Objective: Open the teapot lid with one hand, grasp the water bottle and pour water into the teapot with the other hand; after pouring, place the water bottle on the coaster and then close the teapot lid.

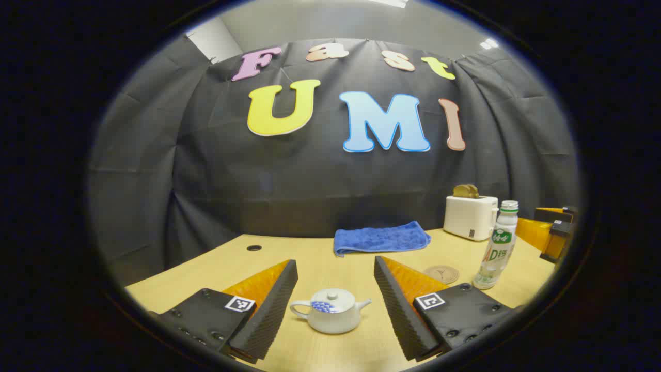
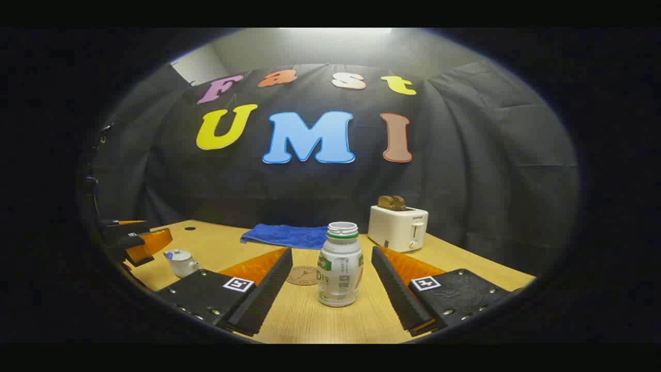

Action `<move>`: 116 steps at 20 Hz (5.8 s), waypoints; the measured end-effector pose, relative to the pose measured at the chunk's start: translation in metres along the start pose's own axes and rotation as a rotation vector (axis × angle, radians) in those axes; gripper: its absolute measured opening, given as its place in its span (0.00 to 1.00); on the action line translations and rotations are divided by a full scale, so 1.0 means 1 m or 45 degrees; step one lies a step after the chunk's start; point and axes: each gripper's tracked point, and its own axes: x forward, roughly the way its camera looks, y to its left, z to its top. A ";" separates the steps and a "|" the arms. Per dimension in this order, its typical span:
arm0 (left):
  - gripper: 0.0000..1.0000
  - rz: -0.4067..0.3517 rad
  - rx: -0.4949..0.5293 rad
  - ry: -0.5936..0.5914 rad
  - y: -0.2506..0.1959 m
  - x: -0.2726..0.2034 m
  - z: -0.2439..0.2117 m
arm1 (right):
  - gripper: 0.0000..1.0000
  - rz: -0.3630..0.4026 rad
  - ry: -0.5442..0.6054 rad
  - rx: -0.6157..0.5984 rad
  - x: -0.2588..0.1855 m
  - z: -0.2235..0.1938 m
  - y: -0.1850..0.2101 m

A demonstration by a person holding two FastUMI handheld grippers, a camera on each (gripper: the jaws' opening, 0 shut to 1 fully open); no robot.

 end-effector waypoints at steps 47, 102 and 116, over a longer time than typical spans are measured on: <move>0.06 -0.056 0.031 0.115 0.004 0.051 -0.025 | 0.95 -0.021 0.141 0.058 0.015 -0.053 -0.017; 0.09 0.095 -0.191 0.082 0.138 -0.017 -0.023 | 0.81 0.153 0.002 -1.280 0.089 -0.020 0.124; 0.05 0.152 -0.226 0.120 0.169 -0.027 -0.046 | 0.81 0.185 -0.140 -1.709 0.099 -0.030 0.164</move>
